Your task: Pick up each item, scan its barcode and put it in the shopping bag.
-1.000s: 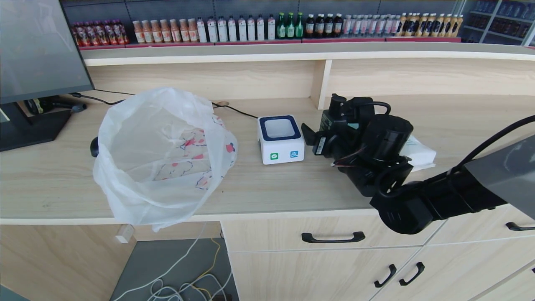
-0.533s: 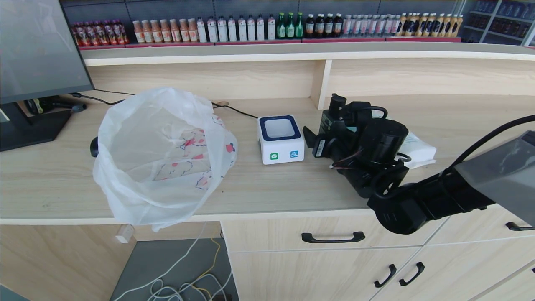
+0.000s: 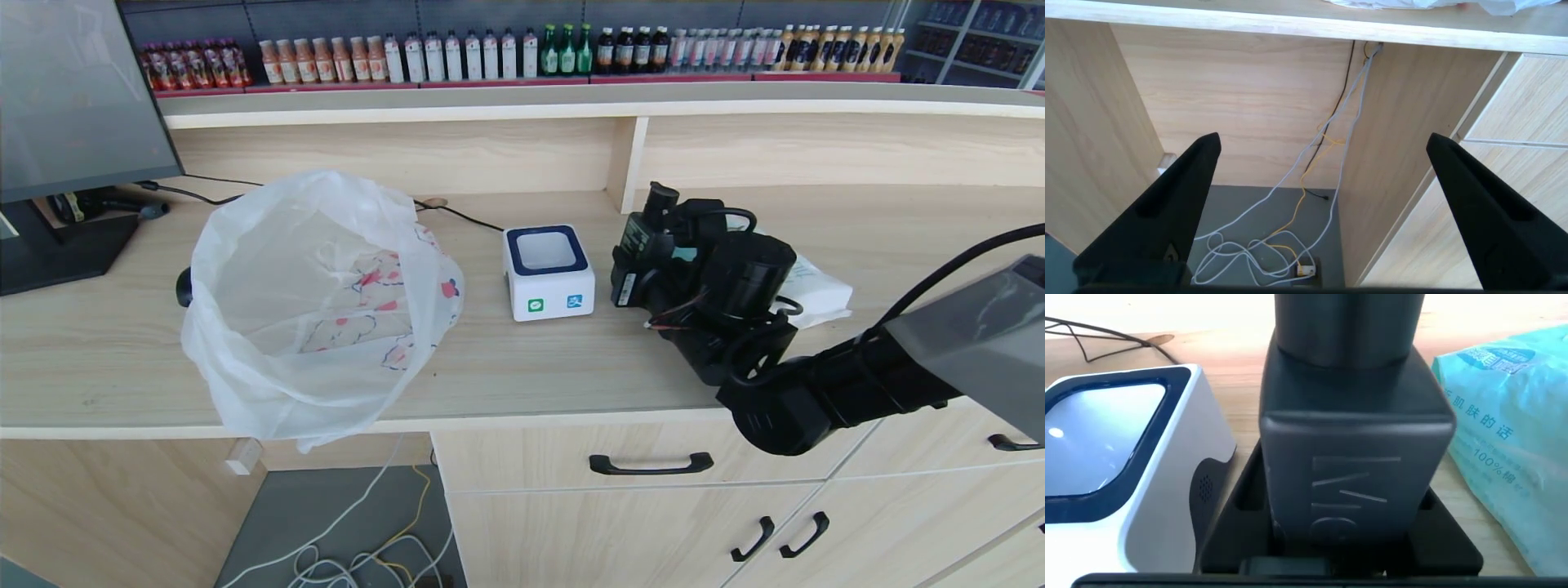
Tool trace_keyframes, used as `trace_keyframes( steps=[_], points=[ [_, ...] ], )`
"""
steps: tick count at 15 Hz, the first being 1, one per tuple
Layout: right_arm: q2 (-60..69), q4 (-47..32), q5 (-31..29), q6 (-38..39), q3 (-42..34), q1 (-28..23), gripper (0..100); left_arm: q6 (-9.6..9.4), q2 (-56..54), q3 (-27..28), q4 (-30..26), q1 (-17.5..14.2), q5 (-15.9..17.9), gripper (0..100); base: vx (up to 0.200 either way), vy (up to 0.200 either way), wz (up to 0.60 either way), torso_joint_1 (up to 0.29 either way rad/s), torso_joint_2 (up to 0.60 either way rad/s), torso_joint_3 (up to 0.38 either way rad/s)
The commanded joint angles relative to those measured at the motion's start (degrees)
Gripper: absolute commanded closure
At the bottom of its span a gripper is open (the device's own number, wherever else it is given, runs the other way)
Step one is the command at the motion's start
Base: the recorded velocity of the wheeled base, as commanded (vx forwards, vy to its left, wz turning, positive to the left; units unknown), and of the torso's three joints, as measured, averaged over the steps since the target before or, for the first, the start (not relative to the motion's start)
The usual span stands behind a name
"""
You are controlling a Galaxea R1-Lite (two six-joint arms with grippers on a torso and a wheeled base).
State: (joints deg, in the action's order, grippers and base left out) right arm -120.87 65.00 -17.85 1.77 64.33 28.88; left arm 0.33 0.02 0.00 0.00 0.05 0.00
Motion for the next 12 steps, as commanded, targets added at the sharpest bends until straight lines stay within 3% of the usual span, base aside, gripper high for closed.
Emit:
trace_keyframes(
  steps=[1, 8, 12],
  points=[
    [0.8, 0.0, 0.0, 0.0, -0.2, 0.0, 100, 0.02, 0.0, 0.0, 0.0, 0.0, 0.0, 0, 0.000, 0.000, 0.00, 0.000, 0.00, 0.000],
    [3.3, 0.0, 1.0, 0.2, -1.0, 1.0, 100, 0.02, 0.0, 0.0, 0.0, 0.0, 0.0, 0, 0.000, 0.000, 0.00, 0.000, 0.00, 0.000],
    [7.8, 0.0, 1.1, 3.2, -6.1, 1.5, 100, 0.02, 0.0, 0.0, 0.0, 0.0, 0.0, 0, 0.000, 0.000, 0.00, 0.000, 0.00, 0.000]
  ],
)
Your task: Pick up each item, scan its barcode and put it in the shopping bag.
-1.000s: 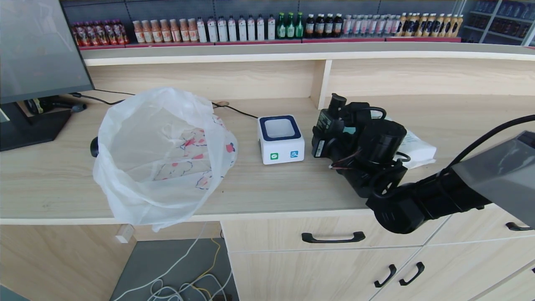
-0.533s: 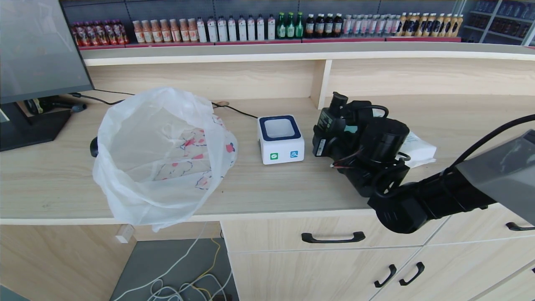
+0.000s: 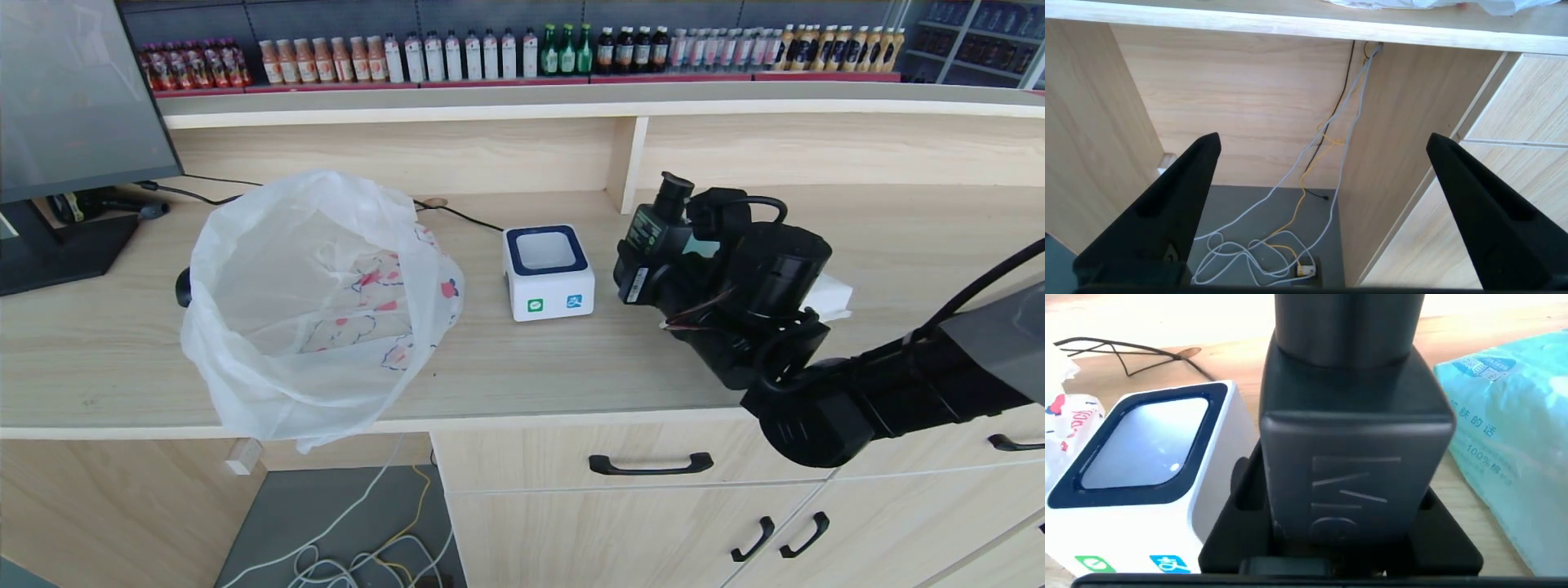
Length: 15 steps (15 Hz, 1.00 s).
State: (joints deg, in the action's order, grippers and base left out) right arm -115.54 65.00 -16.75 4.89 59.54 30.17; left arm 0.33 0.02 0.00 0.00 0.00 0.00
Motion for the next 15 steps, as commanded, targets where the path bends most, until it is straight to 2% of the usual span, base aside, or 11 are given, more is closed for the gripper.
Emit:
trace_keyframes(
  steps=[1, 6, 11, 15],
  points=[
    [6.6, 0.1, 0.1, 0.3, -5.1, 1.2, 100, 0.02, 0.0, 0.0, 0.0, 0.0, 0.0, 0, 0.000, 0.000, 0.00, 0.000, 0.00, 0.000],
    [16.9, 0.1, 0.1, 0.6, -14.9, 6.4, 100, 0.02, 0.0, 0.0, 0.0, 0.0, 0.0, 0, 0.000, 0.000, 0.00, 0.000, 0.00, 0.000],
    [30.3, -0.4, 0.3, 0.9, -29.9, 6.7, 100, 0.02, 0.0, 0.0, 0.0, 0.1, 0.0, 0, 0.000, 0.000, 0.00, 0.000, 0.00, 0.000],
    [33.6, -0.4, 0.8, 0.5, -33.5, 7.6, 100, 0.02, 0.0, 0.0, 0.0, 0.0, 0.0, 0, 0.000, 0.000, 0.00, 0.000, 0.00, 0.000]
  ],
)
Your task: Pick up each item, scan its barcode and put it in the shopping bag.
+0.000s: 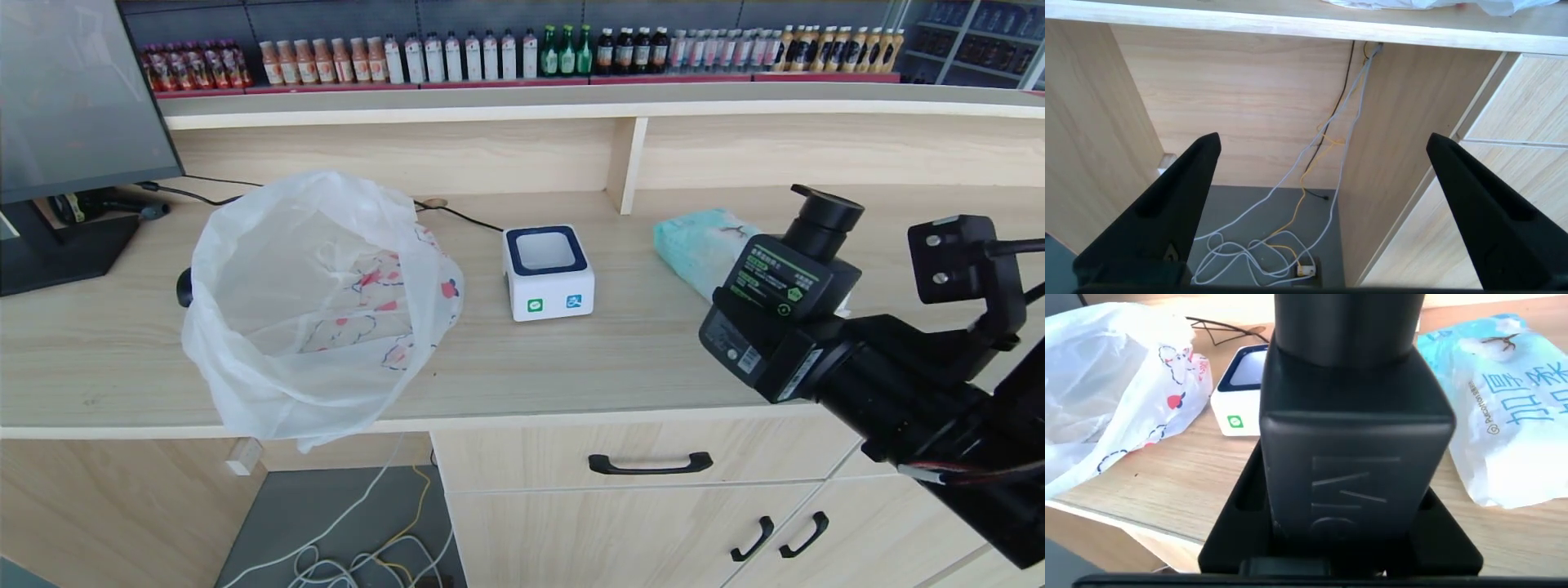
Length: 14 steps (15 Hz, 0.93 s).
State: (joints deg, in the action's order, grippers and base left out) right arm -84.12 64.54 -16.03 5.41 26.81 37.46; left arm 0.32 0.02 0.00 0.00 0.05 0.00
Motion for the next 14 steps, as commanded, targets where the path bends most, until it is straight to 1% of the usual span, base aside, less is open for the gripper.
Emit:
trace_keyframes(
  steps=[1, 5, 7, 8, 9, 10, 12, 13, 14],
  points=[
    [2.2, 0.1, -0.1, -0.1, -0.8, 1.0, 100, 0.03, 0.0, 0.0, 0.0, 0.0, 0.0, 0, 0.000, 0.000, 0.00, 0.000, 0.00, 0.000],
    [1.3, 0.1, 0.8, -0.3, -1.8, 2.2, 100, 0.03, 0.0, 0.0, 0.0, 0.0, 0.0, 0, 0.000, 0.000, 0.00, 0.000, 0.00, 0.000],
    [0.9, 0.1, 4.4, -0.1, -2.3, 2.2, 100, 0.03, 0.0, 0.0, 0.0, 0.0, 0.0, 0, 0.000, 0.000, 0.00, 0.000, 0.00, 0.000],
    [0.7, 0.1, 9.6, 0.2, -3.9, 2.2, 100, 0.03, 0.0, 0.0, 0.0, 0.0, 0.0, 0, 0.000, 0.000, 0.00, 0.000, 0.00, 0.000],
    [0.7, 0.1, 10.9, 0.2, -3.9, 2.2, 100, 0.03, 0.0, 0.0, 0.0, 0.0, 0.0, 0, 0.000, 0.000, 0.00, 0.000, 0.00, 0.000],
    [0.0, 0.2, 16.0, 0.9, -3.9, 2.2, 100, 0.03, 0.0, 0.0, 0.0, 0.0, 0.0, 0, 0.000, 0.000, 0.00, 0.000, 0.00, 0.000],
    [-0.6, 0.2, 20.8, 2.8, -3.9, 2.3, 100, 0.03, 0.0, 0.0, 0.0, 0.0, 0.0, 0, 0.000, 0.000, 0.00, 0.000, 0.00, 0.000],
    [-1.1, 0.3, 25.1, 4.7, -3.7, 2.3, 100, 0.03, 0.0, 0.0, 0.0, 0.0, 0.0, 0, 0.000, 0.000, 0.00, 0.000, 0.00, 0.000],
    [-1.5, 0.4, 27.3, 6.1, -3.6, 2.3, 100, 0.03, 0.0, 0.0, 0.0, 0.0, 0.0, 0, 0.000, 0.000, 0.00, 0.000, 0.00, 0.000]
  ],
)
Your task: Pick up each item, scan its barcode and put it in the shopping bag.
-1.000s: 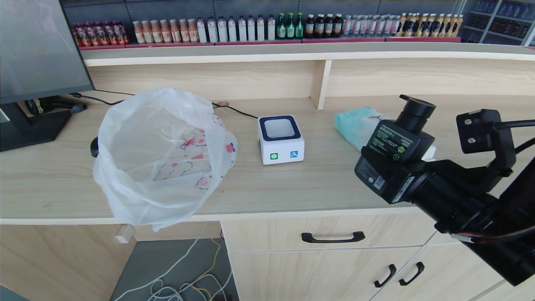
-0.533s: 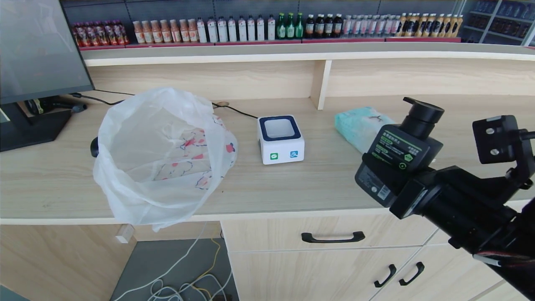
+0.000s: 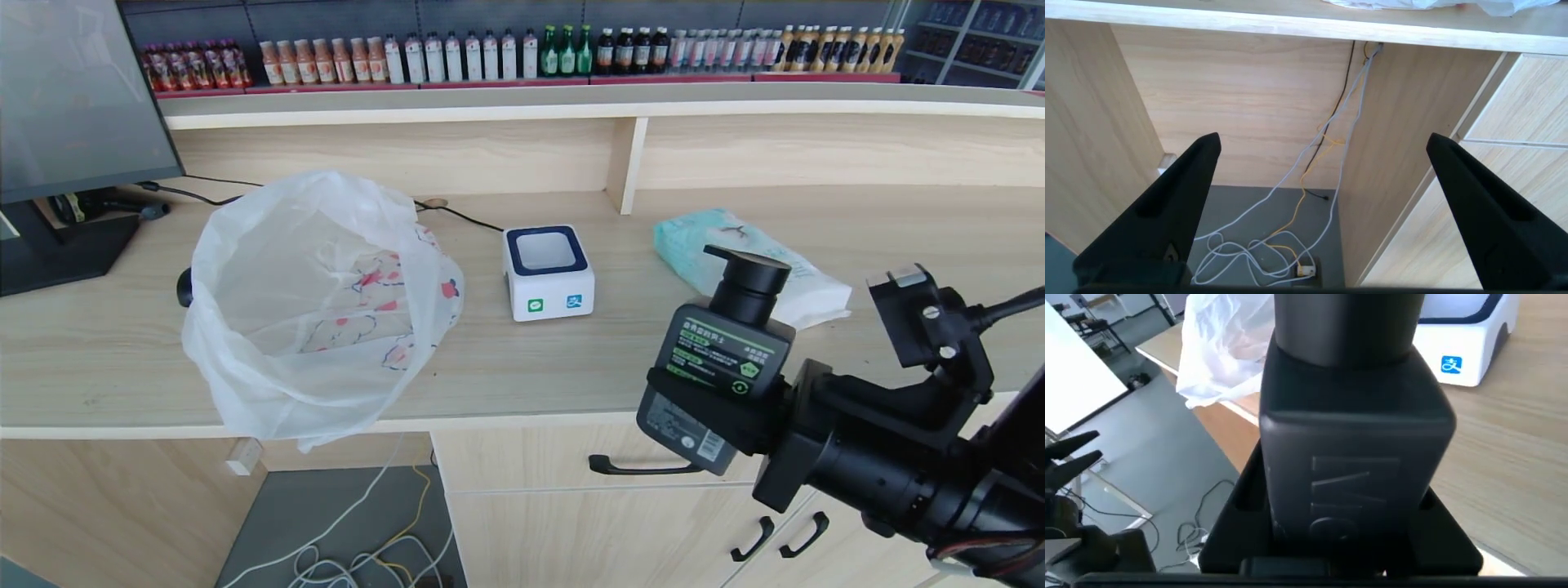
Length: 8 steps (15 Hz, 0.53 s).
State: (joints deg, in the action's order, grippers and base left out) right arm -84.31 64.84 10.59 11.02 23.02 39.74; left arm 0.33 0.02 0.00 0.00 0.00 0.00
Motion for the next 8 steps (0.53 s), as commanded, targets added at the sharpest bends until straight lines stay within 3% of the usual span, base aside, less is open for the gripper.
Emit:
trace_keyframes(
  steps=[1, 4, 8],
  points=[
    [-2.3, 0.3, 2.7, 2.1, 0.9, 0.0, 100, 0.02, 0.0, 0.0, 0.0, 0.0, 0.0, 0, 0.000, 0.000, 0.00, 0.000, 0.00, 0.000],
    [-5.4, 5.0, 4.8, 8.1, 1.2, 2.4, 100, 0.02, 0.0, 0.0, 0.0, 0.0, 0.0, 0, 0.000, 0.000, 0.00, 0.000, 0.00, 0.000],
    [-9.8, 14.8, 4.9, 14.0, 0.3, 10.3, 100, 0.02, 0.0, 0.0, 0.0, 0.1, 0.0, 0, 0.000, 0.000, 0.00, 0.000, 0.00, 0.000]
  ],
)
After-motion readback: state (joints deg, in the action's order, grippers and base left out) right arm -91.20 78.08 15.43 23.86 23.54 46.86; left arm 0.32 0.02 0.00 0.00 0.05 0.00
